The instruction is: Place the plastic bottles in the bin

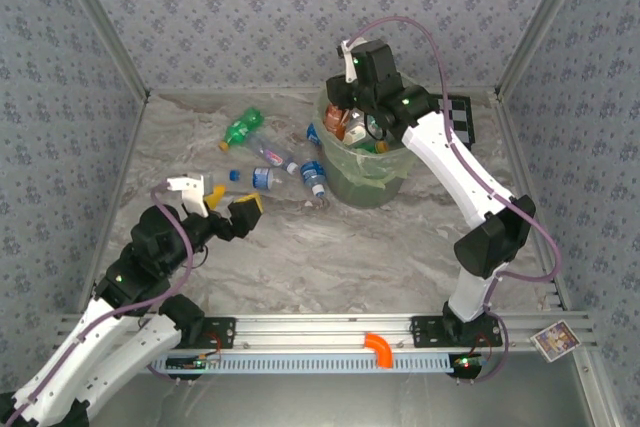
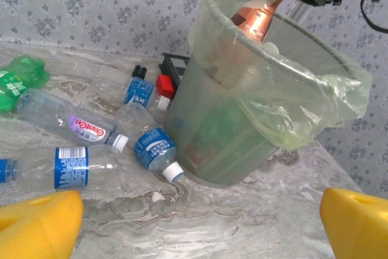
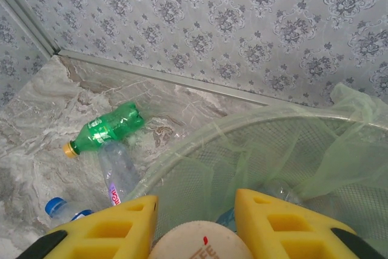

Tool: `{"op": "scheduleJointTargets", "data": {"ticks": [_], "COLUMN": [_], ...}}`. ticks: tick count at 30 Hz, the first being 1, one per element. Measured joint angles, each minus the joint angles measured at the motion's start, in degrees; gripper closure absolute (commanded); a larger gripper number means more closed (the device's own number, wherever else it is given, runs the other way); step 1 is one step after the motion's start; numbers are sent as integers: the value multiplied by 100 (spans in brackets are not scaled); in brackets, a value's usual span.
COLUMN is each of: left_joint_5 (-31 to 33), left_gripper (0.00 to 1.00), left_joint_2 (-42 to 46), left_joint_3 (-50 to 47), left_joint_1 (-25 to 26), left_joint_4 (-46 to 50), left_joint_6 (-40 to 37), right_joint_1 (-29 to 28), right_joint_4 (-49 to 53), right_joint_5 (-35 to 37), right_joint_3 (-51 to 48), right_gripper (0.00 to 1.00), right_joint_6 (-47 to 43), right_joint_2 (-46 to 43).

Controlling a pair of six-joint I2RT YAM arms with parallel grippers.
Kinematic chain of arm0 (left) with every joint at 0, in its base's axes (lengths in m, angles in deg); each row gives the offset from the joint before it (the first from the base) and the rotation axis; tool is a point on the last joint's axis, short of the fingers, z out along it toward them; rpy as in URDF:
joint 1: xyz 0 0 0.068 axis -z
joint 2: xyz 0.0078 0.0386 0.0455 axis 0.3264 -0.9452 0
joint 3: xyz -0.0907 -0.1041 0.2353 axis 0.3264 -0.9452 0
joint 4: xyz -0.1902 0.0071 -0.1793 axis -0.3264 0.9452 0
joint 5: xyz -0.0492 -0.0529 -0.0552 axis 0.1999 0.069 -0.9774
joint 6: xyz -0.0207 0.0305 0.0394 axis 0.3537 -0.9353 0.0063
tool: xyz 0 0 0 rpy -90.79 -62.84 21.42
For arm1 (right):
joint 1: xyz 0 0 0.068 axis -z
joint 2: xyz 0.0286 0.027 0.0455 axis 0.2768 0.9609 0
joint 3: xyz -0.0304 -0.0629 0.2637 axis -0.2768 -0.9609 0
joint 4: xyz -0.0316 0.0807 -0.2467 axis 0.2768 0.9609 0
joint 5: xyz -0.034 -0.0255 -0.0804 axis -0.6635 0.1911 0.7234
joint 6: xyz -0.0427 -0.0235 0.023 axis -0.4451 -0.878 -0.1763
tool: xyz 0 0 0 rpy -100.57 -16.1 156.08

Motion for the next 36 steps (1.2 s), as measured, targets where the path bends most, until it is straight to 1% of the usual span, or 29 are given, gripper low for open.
{"op": "scheduleJointTargets", "data": {"ticks": [9,17,20,24,28,36], "left_joint_5": [2,2,4,7,28,114], "left_gripper": [0,0,0,0,0,0], "left_joint_2": [-109,-186,-186,-184,-118,-39], "left_joint_3": [-70,-70,-70,-70,-70,-70], "left_joint_1": [0,0,0,0,0,0], "left_joint_4": [-2,-9,-7,0,20,50], "left_joint_6": [0,0,0,0,-2,-4], "right_joint_1": [109,704,927,1080,1093,1119], "right_joint_4": [-22,0,-55,-131,-317,-472], "right_joint_5": [-55,-372,-450,-472,-568,-612], "right_joint_3": [-212,-66,140,483,540,531], "right_gripper": [72,73,73,71,71,71], "right_joint_6": [133,442,538,581,693,772], "right_joint_2": [-225,-275,-177,177,463,577]}}
